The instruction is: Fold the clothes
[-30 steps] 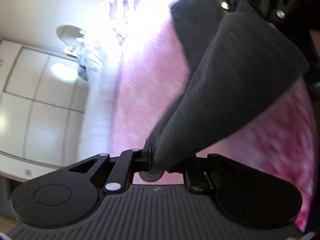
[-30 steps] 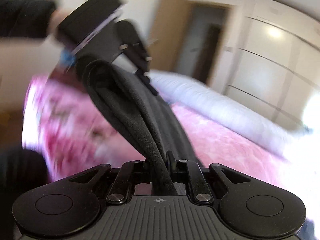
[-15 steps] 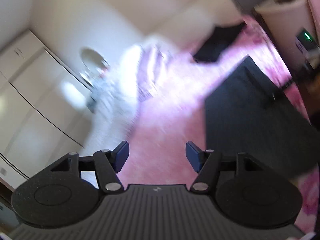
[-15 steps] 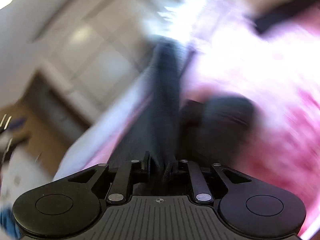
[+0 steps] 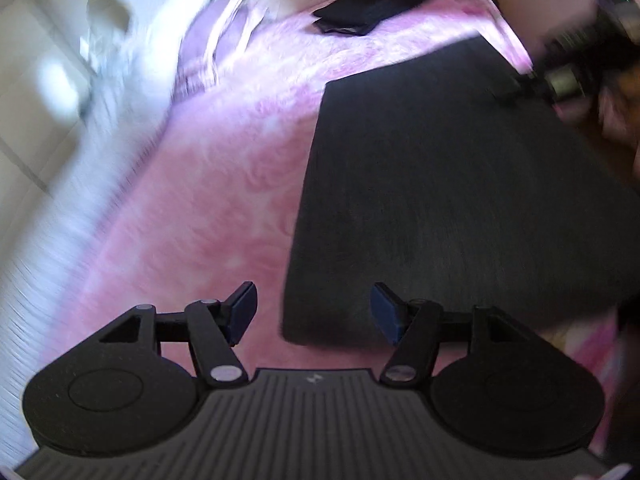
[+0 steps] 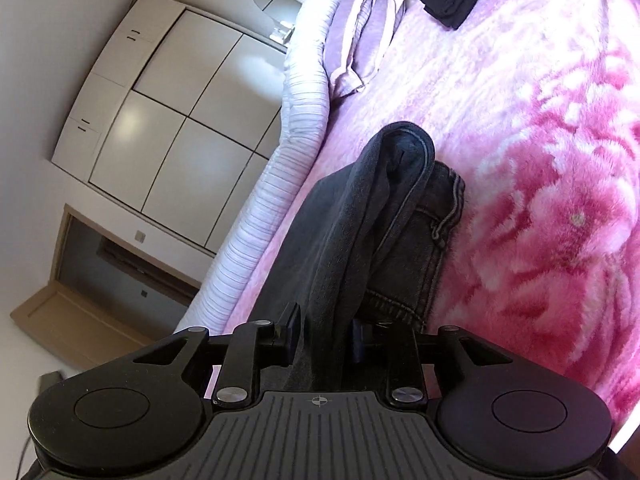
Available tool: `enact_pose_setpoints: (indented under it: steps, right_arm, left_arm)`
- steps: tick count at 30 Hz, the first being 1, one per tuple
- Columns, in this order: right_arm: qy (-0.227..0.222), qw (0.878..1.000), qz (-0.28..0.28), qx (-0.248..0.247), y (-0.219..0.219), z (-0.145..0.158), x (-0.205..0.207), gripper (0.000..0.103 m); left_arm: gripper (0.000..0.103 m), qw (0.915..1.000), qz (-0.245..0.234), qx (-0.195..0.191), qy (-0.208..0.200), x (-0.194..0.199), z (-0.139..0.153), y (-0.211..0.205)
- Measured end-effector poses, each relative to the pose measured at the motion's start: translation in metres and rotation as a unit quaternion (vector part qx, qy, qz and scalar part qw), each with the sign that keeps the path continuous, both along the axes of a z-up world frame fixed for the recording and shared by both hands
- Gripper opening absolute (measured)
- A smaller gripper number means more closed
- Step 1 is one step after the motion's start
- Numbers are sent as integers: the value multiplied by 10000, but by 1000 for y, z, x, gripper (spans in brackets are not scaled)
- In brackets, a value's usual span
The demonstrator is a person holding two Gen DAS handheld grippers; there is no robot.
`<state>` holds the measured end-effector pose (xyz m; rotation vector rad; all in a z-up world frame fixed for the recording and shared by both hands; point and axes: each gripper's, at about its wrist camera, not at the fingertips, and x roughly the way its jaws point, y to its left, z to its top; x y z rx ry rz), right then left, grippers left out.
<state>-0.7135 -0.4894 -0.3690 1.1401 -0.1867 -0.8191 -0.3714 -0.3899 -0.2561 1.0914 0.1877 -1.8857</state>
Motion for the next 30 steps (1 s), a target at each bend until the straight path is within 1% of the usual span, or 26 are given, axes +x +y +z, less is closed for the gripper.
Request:
enact_pose_setpoints:
  steps: [1, 2, 3, 4, 5, 8, 9, 12, 13, 15, 16, 17, 18, 19, 20, 21, 23, 24, 25, 26, 27, 28, 29, 30]
  right_arm:
    - [44, 10000, 1, -26, 1, -1, 1, 29]
    - [88, 9999, 3, -53, 2, -1, 3, 29]
    - [132, 9999, 4, -79, 3, -2, 4, 29]
    - [192, 9997, -2, -124, 3, -1, 5, 28]
    - [318, 9993, -30, -185, 4, 1, 6, 26]
    - [642, 9974, -41, -315, 8, 4, 12, 23]
    - [740, 9966, -33, -350, 10, 5, 14, 23]
    - [1144, 9927, 25, -385, 17, 17, 17, 24]
    - [1288, 9908, 40, -404, 20, 22, 17, 27]
    - [1399, 9890, 65, -480, 29, 30, 13, 41]
    - [1444, 9881, 43, -520, 33, 33, 11, 57]
    - [1481, 9874, -6, -555, 39, 35, 9, 70]
    - [1489, 9872, -58, -570, 42, 36, 8, 72]
    - [1497, 9869, -111, -583, 46, 37, 6, 72]
    - [1469, 9876, -111, -548, 47, 36, 7, 72]
    - [1441, 9882, -109, -512, 49, 36, 8, 72]
    - [1378, 9896, -61, -414, 48, 35, 14, 73]
    - [1390, 9896, -20, -359, 46, 34, 19, 73]
    - [1442, 9890, 9, -321, 47, 34, 25, 73]
    - [1594, 9864, 80, -389, 49, 38, 32, 73]
    - [1748, 9834, 152, -459, 52, 42, 40, 73]
    - [2114, 9743, 303, -715, 58, 50, 52, 73]
    - [2478, 9628, 454, -974, 64, 58, 65, 73]
    - [2854, 9471, 667, -1306, 74, 65, 80, 73]
  left_arm:
    - [59, 9995, 172, 111, 220, 7, -2, -9]
    - [56, 9981, 361, 218, 455, 15, -4, -19]
    - [53, 9965, 498, 286, 604, 20, -6, -27]
    - [46, 9949, 628, 347, 705, 25, -11, -35]
    - [47, 9931, 757, 408, 802, 29, -17, -43]
    - [51, 9948, 677, 391, 649, 24, -34, -52]
    - [52, 9964, 595, 289, 534, 21, -35, -51]
    - [52, 9983, 500, 71, 298, 18, -26, -41]
    - [52, 9986, 475, 6, 233, 18, -23, -37]
    - [50, 9993, 287, -248, -24, 19, -17, -22]
    - [51, 9989, 165, -404, -179, 19, -14, -13]
    - [51, 9974, -41, -601, -386, 18, -14, -2]
    - [54, 9946, -258, -802, -598, 17, -14, 9]
    - [58, 9891, -576, -1013, -899, 14, -16, 22]
    - [63, 9784, -1019, -1259, -1280, 11, -22, 38]
    - [65, 9642, -1444, -1457, -1679, 9, -30, 51]
    - [66, 9282, -2188, -1789, -2421, 6, -48, 71]
    - [66, 9079, -2502, -1925, -2759, 7, -59, 77]
    - [67, 8851, -2808, -2056, -3090, 7, -69, 84]
    - [67, 8599, -3108, -2181, -3412, 7, -80, 91]
    - [67, 8458, -3261, -2282, -3552, 8, -88, 90]
    - [67, 8327, -3397, -2379, -3670, 9, -96, 89]
    - [67, 8247, -3476, -2452, -3726, 9, -102, 85]
    - [66, 8190, -3533, -2519, -3755, 8, -107, 81]
